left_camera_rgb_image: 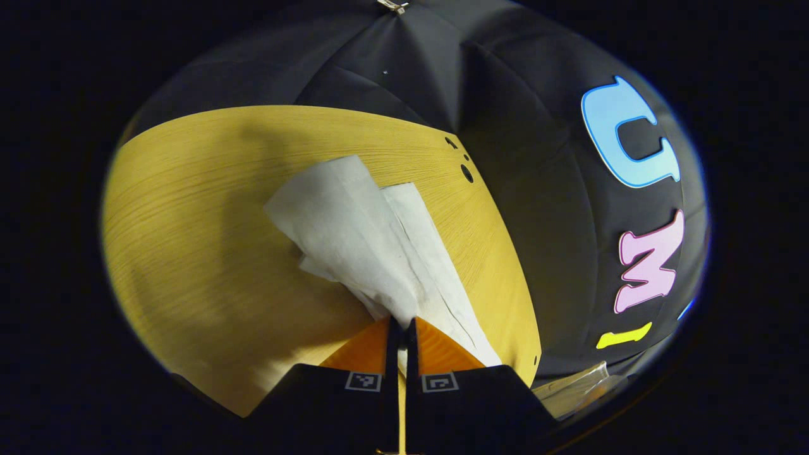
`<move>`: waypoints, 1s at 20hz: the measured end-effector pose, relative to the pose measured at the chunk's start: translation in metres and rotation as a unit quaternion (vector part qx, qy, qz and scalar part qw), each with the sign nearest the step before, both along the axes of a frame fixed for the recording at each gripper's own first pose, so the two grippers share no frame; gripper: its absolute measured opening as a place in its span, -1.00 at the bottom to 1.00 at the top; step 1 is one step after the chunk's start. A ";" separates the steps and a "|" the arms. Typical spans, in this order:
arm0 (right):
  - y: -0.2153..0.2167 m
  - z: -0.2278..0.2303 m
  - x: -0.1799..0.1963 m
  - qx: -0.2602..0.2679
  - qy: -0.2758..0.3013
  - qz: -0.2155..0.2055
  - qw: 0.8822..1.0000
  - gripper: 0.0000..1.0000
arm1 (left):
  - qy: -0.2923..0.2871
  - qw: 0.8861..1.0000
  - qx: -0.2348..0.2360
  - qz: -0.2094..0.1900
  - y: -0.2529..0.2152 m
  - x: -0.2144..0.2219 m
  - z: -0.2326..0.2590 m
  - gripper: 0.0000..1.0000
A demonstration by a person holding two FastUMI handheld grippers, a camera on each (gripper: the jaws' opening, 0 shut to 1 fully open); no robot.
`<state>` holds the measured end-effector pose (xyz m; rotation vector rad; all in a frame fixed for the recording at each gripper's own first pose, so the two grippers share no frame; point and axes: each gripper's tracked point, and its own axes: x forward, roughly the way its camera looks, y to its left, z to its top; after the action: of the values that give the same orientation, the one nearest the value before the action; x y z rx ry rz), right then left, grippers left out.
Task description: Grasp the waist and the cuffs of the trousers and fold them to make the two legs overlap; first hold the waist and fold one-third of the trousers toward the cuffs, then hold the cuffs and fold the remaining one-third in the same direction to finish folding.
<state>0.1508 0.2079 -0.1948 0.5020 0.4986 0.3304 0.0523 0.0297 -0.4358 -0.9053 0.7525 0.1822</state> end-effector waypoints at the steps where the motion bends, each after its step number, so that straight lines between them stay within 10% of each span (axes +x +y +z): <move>1: 0.020 -0.003 -0.007 -0.008 -0.003 0.025 1.000 -0.69 | 0.001 1.000 -0.001 0.003 0.002 -0.002 0.001 -0.82; 9: 0.132 -0.052 -0.060 -0.081 -0.001 0.217 0.973 -0.67 | 0.002 1.000 -0.007 0.014 0.002 -0.007 -0.002 -0.82; 13: 0.180 -0.068 -0.096 -0.047 0.051 0.280 0.957 0.37 | 0.003 1.000 -0.010 0.018 0.003 -0.006 -0.005 -0.82; 20: 0.115 -0.063 -0.091 0.029 0.084 0.200 0.976 0.65 | -0.049 0.998 -0.038 0.006 -0.005 0.006 0.026 -0.82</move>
<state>0.0596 0.3230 -0.2577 0.4870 0.7584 0.6930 0.0582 0.0244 -0.4099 -0.9845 0.6660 0.1183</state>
